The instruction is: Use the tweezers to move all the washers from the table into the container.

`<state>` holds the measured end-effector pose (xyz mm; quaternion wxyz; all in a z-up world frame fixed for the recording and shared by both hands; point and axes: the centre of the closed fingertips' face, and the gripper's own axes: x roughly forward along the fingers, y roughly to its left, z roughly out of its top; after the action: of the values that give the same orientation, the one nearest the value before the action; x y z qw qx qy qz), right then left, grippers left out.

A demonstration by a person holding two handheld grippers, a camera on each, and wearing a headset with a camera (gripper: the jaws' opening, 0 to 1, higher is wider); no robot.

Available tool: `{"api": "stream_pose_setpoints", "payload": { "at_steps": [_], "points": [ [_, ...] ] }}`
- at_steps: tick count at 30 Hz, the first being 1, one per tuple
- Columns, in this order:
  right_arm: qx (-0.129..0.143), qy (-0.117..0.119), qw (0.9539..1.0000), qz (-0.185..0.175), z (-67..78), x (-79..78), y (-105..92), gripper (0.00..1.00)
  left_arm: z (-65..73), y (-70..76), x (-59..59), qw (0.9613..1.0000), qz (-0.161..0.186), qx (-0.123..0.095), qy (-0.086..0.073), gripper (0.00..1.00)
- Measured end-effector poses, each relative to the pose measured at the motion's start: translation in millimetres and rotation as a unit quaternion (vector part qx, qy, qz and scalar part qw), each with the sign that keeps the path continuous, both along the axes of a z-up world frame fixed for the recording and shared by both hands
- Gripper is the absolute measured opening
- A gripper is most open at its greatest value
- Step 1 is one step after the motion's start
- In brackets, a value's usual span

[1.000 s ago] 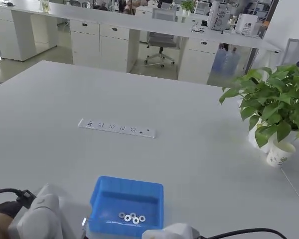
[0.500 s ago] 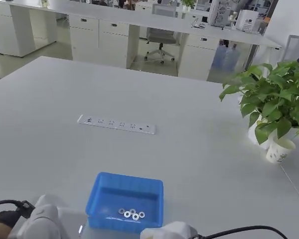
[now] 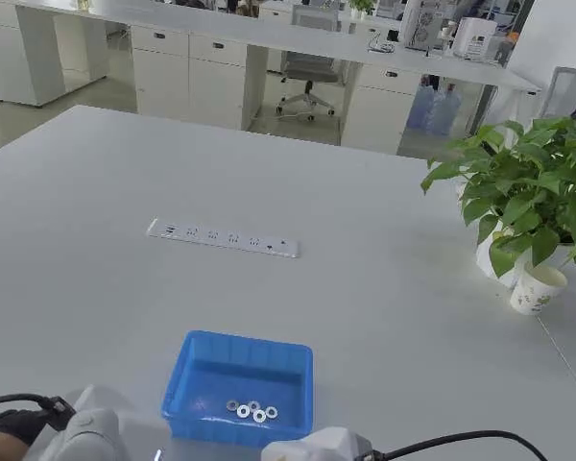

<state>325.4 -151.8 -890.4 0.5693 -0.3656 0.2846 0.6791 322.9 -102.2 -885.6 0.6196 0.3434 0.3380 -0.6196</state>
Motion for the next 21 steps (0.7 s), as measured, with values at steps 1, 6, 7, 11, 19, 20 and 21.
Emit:
{"api": "stream_pose_setpoints", "payload": {
  "at_steps": [1,6,7,11,19,20,21],
  "points": [
    [-0.001,0.000,1.0000,0.000,0.1,-0.1,0.2,0.10,-0.8,0.2,-0.2,1.0000,0.000,0.001,0.000,0.05],
    [-0.006,0.002,1.0000,-0.001,-0.1,-0.2,0.5,0.11,-2.8,1.0,-1.2,1.0000,-0.003,0.004,-0.001,0.05],
    [-0.007,0.004,1.0000,-0.002,-0.1,-0.6,0.3,0.11,-2.7,1.1,-1.0,1.0000,-0.004,0.003,-0.002,0.05],
    [-0.010,0.006,0.9999,-0.003,0.0,-0.9,0.4,0.12,-2.7,1.5,-0.6,1.0000,-0.001,0.002,-0.002,0.06],
    [-0.014,0.006,0.9999,-0.005,0.3,0.5,-1.1,0.16,-2.2,3.0,2.6,1.0000,0.006,0.003,-0.006,0.10],
    [-0.014,0.007,0.9999,-0.005,0.5,0.5,-1.2,0.17,-2.3,3.8,3.1,1.0000,0.007,0.004,-0.006,0.10],
    [-0.014,0.007,0.9999,-0.005,0.7,0.4,-1.2,0.17,-2.3,4.2,3.3,0.9999,0.007,0.004,-0.007,0.10]
  ]
}}
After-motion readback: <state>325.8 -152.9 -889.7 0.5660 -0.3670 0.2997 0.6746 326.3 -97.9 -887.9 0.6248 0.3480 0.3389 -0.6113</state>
